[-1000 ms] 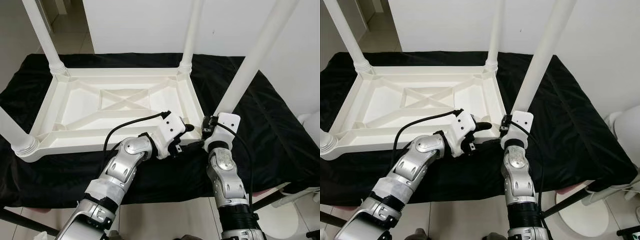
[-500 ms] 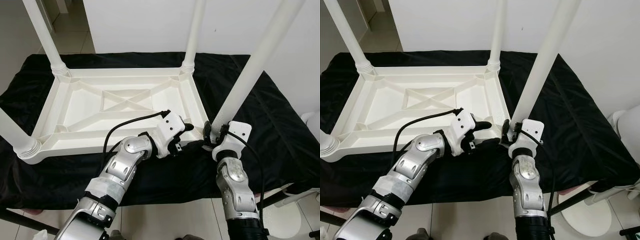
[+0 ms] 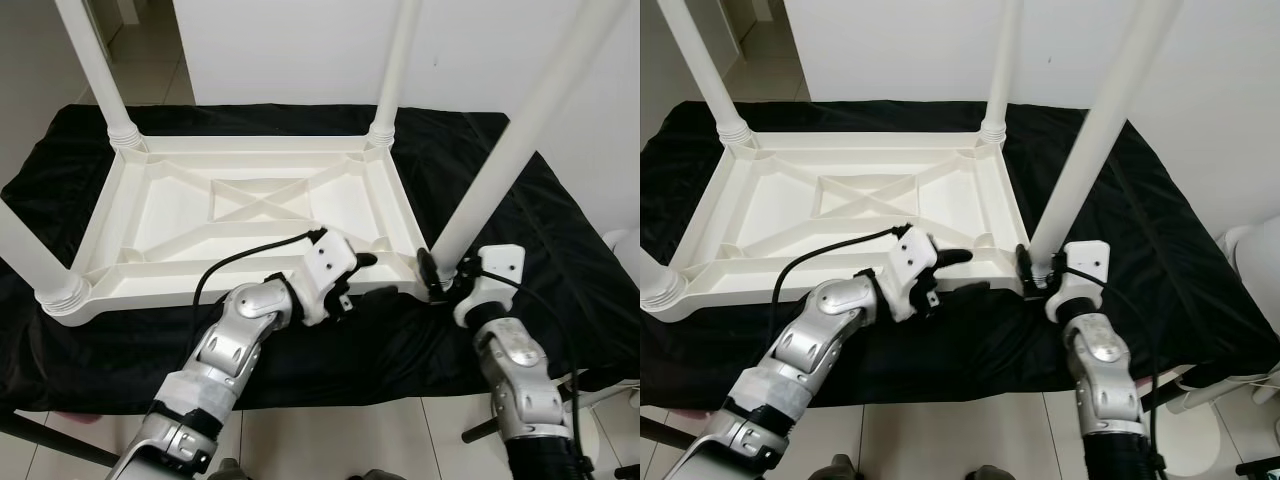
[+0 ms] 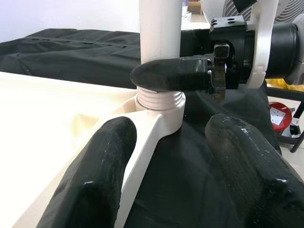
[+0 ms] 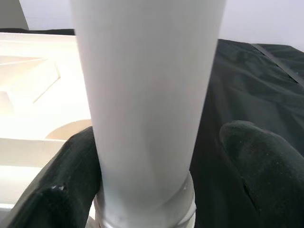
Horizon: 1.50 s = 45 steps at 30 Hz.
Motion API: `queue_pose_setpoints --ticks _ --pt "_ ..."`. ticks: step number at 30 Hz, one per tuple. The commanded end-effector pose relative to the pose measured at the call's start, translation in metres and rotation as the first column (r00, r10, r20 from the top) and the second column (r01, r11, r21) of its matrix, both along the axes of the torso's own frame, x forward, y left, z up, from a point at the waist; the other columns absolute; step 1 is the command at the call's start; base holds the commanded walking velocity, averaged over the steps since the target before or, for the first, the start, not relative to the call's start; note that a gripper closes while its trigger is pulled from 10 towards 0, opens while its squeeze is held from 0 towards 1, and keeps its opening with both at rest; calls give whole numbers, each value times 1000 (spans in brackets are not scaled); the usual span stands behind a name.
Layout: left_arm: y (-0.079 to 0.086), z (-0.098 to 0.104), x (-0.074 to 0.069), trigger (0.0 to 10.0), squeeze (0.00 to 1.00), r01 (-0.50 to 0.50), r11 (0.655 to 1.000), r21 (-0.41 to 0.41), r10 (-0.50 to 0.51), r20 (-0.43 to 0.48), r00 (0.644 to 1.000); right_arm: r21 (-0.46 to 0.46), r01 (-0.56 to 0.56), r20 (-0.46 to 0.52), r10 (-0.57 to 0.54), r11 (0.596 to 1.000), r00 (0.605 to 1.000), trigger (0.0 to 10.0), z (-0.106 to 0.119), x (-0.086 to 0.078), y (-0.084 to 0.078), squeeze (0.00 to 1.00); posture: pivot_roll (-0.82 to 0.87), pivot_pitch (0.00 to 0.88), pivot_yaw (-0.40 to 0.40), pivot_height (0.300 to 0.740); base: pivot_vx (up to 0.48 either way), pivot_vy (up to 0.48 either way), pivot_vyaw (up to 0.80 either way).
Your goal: Building children table
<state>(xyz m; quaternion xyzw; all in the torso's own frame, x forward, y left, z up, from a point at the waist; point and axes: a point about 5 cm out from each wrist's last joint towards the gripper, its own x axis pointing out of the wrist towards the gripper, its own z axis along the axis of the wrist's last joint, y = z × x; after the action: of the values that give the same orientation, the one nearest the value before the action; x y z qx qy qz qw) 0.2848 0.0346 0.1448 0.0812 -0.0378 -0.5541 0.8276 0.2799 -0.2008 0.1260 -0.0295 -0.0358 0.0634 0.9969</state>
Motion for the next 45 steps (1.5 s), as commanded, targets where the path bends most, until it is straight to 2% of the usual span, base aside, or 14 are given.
queue_pose_setpoints --ticks 1,5,8,10,12,16,25,26,27,33,37,40,41,45 --pt "-3 0 -3 10000 0 43 999 11 -43 -2 999 8 7 -22 -7 1000 1000 10000 -6 -1 -4 0 -5 0 -54 740 0 0 0" --pt "-3 1 -6 10000 0 46 999 7 -46 10 999 -4 -74 -27 73 997 997 10000 -5 3 -5 0 9 0 -65 740 0 0 0" --pt "-4 2 -8 10000 0 51 999 -1 -51 20 998 -8 -203 -35 202 979 979 10000 -5 11 2 0 19 0 -70 740 0 0 0" --pt "-4 2 -8 10000 0 51 999 -1 -51 20 998 -8 -203 -35 202 979 979 10000 -5 11 2 0 19 0 -70 740 0 0 0" --pt "-5 3 -10 10000 0 56 998 -4 -56 26 998 -26 -277 -48 276 960 960 10000 -5 19 7 0 28 0 -71 740 0 0 0" --pt "-4 4 -11 10000 0 55 998 -6 -55 29 998 -46 -343 -55 340 938 939 10000 -4 29 11 0 38 0 -72 740 0 0 0" --pt "-3 4 -12 10000 0 49 999 -2 -49 31 998 -62 -406 -76 401 912 913 10000 -7 35 14 0 49 0 -78 740 0 0 0" --pt "-2 4 -13 10000 0 49 999 -1 -48 31 998 -62 -419 -79 414 906 907 4471 -8 35 14 0 49 0 -78 740 0 0 0" --pt "-2 4 -13 10000 0 47 999 -1 -47 31 998 -58 -430 -82 425 901 901 0 -9 34 14 0 49 0 -78 740 0 0 0" --pt "-3 4 -13 10000 0 45 999 -2 -45 30 999 -42 -439 -87 435 897 896 0 -11 32 12 0 46 0 -78 740 0 0 0" --pt "-4 4 -13 10000 0 47 999 0 -47 31 998 34 -409 -87 411 912 908 0 -17 27 11 0 36 0 -74 740 0 0 0" --pt "-4 4 -13 10000 0 48 999 0 -48 31 998 45 -397 -84 400 917 913 157 -18 25 12 0 36 0 -74 740 0 0 0" --pt "-5 4 -13 10000 0 49 999 -1 -49 32 998 43 -384 -80 386 922 919 10000 -18 25 12 0 30 0 -71 740 0 0 0" --pt "-6 4 -13 10000 0 53 999 0 -53 33 998 47 -306 -69 309 951 949 10000 -18 24 13 0 25 0 -71 740 0 0 0"
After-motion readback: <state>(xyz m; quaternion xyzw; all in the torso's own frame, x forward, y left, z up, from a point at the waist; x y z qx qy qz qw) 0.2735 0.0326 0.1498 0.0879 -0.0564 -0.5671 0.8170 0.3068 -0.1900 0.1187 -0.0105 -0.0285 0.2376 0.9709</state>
